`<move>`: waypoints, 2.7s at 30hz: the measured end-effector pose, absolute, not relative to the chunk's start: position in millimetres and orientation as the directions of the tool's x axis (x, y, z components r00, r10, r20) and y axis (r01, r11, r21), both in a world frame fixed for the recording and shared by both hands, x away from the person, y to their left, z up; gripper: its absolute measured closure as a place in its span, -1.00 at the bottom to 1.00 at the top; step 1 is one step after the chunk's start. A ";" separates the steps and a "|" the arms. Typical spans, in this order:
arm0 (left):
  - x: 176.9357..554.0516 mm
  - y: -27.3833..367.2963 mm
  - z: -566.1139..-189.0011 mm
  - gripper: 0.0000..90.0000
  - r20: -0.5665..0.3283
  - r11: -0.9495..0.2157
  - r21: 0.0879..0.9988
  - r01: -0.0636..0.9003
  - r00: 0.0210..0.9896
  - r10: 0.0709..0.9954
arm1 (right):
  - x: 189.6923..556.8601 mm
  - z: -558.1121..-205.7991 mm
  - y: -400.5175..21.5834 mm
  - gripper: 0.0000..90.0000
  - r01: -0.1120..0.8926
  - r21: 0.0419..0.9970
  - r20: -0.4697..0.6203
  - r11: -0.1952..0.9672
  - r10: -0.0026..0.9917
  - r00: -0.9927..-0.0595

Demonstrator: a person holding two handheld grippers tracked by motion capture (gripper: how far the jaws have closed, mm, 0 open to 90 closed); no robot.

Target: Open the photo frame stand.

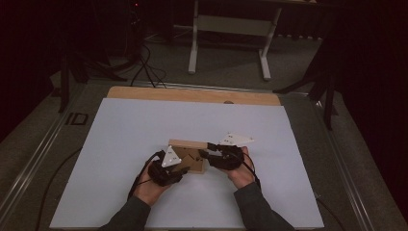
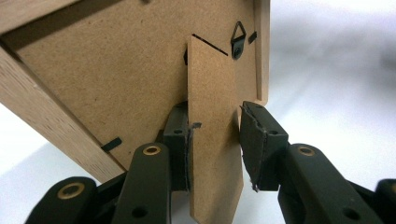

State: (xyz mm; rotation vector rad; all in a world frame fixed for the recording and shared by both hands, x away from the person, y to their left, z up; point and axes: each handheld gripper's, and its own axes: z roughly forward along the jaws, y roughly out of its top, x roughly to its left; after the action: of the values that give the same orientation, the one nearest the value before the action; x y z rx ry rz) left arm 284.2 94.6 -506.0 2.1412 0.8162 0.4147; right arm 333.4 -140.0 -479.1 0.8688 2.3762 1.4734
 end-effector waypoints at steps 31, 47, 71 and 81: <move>294.6 99.8 -512.9 0.48 0.083 -0.492 0.771 0.404 0.703 0.706 | 327.6 -479.2 -128.2 0.29 0.287 0.888 0.026 0.359 0.584 -0.811; 294.4 108.9 -511.0 0.43 -0.045 -0.404 0.795 0.453 0.708 0.705 | 323.7 -479.9 -124.5 0.17 0.285 0.886 0.044 0.365 0.547 -0.836; 286.1 124.4 -513.0 0.46 -0.149 -0.370 0.773 0.515 0.714 0.684 | 306.8 -480.1 -111.0 0.09 0.230 0.869 -0.003 0.437 0.470 -0.882; 280.1 130.4 -514.8 0.45 -0.166 -0.362 0.768 0.527 0.711 0.683 | 301.3 -480.7 -107.9 0.06 0.205 0.860 -0.028 0.468 0.444 -0.896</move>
State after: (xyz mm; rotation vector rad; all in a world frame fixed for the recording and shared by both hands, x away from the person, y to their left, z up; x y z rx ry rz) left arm 280.1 130.4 -514.8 2.0489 0.9215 0.2271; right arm 301.3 -107.9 -480.7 0.5573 2.4698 1.3966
